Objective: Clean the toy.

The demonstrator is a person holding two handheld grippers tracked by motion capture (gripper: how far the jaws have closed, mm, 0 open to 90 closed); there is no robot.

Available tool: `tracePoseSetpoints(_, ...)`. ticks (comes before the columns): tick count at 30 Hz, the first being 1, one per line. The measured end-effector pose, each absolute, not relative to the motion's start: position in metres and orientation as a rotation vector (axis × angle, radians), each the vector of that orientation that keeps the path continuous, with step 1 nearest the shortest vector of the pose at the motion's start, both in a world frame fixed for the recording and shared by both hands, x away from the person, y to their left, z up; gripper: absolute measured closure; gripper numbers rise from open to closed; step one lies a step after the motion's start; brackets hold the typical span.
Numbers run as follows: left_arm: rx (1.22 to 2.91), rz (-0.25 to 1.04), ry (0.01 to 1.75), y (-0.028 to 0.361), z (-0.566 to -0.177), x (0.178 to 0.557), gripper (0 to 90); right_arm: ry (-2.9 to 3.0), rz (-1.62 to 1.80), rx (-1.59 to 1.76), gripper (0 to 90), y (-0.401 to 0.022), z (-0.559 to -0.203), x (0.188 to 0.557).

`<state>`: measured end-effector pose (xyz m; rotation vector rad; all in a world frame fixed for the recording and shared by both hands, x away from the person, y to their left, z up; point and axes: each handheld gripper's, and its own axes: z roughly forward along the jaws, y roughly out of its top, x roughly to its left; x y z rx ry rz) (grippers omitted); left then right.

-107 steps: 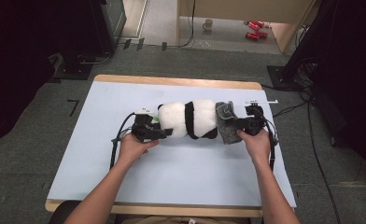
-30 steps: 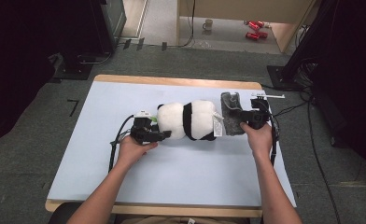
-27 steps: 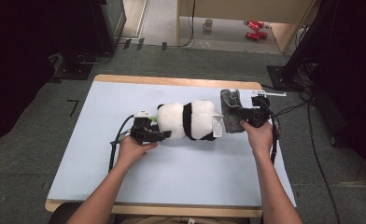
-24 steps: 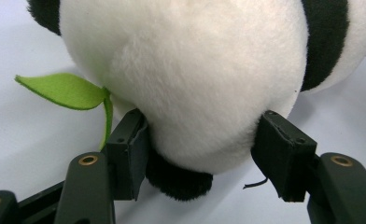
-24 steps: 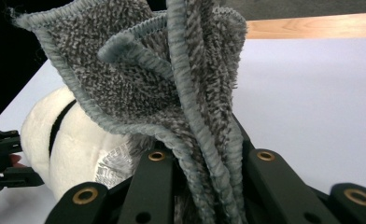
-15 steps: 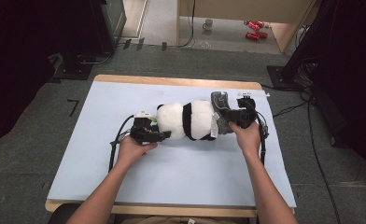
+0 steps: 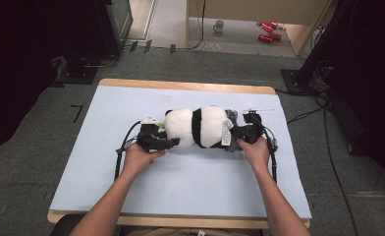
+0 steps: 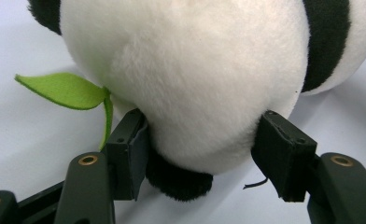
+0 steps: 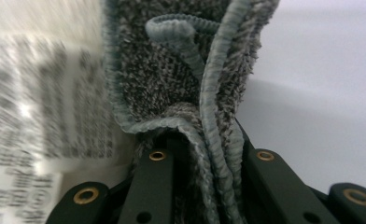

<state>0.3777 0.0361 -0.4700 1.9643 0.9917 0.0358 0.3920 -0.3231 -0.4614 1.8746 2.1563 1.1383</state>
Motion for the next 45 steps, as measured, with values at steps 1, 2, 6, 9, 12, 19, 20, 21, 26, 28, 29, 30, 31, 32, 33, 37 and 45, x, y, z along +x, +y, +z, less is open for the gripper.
tracePoseSetpoints(1,1.966,0.036,0.990,0.036,-0.470,0.378,39.2,2.169,1.119,1.879,78.9,-0.322,-0.463,0.392)
tracePoseSetpoints(2,1.965,0.036,0.992,0.036,-0.470,0.378,39.3,2.171,1.111,1.880,78.9,-0.322,-0.464,0.391)
tracePoseSetpoints(6,1.963,0.027,0.996,0.036,-0.469,0.379,39.8,2.177,1.085,1.868,78.8,-0.327,-0.461,0.390)
tracePoseSetpoints(9,1.963,0.029,0.997,0.036,-0.468,0.379,39.9,2.158,1.102,1.873,78.8,-0.336,-0.457,0.389)
tracePoseSetpoints(12,1.964,0.031,0.996,0.035,-0.468,0.379,39.9,2.132,1.114,1.877,78.8,-0.345,-0.450,0.388)
tracePoseSetpoints(19,1.979,0.052,0.984,0.034,-0.463,0.377,44.8,2.028,1.292,1.824,78.9,-0.359,-0.417,0.379)
tracePoseSetpoints(20,1.981,0.056,0.986,0.034,-0.462,0.377,46.2,2.020,1.310,1.804,78.9,-0.359,-0.410,0.377)
tracePoseSetpoints(21,1.984,0.055,0.988,0.034,-0.461,0.377,48.4,2.018,1.325,1.789,78.9,-0.358,-0.404,0.376)
tracePoseSetpoints(26,1.979,0.048,0.992,0.034,-0.457,0.378,56.4,2.038,1.394,1.680,78.8,-0.345,-0.378,0.367)
tracePoseSetpoints(28,1.977,0.043,0.995,0.035,-0.456,0.378,58.4,2.071,1.408,1.636,78.9,-0.335,-0.371,0.364)
tracePoseSetpoints(29,1.979,0.040,0.993,0.036,-0.456,0.378,58.9,2.094,1.413,1.614,78.8,-0.329,-0.368,0.362)
tracePoseSetpoints(30,1.984,0.038,0.991,0.037,-0.455,0.379,59.3,2.120,1.417,1.590,78.8,-0.323,-0.366,0.361)
tracePoseSetpoints(31,1.984,0.040,0.991,0.038,-0.454,0.379,59.5,2.149,1.418,1.571,78.7,-0.317,-0.364,0.360)
tracePoseSetpoints(32,1.988,0.036,0.988,0.039,-0.453,0.379,59.6,2.177,1.419,1.550,78.6,-0.311,-0.363,0.359)
tracePoseSetpoints(33,1.987,0.040,0.988,0.040,-0.453,0.380,59.7,2.212,1.413,1.541,78.6,-0.305,-0.362,0.358)
tracePoseSetpoints(37,1.989,0.035,0.987,0.042,-0.453,0.381,59.6,2.347,1.318,1.505,78.5,-0.285,-0.367,0.356)
tracePoseSetpoints(45,1.980,0.055,0.954,0.041,-0.452,0.380,54.3,2.355,1.241,1.519,78.6,-0.284,-0.387,0.363)
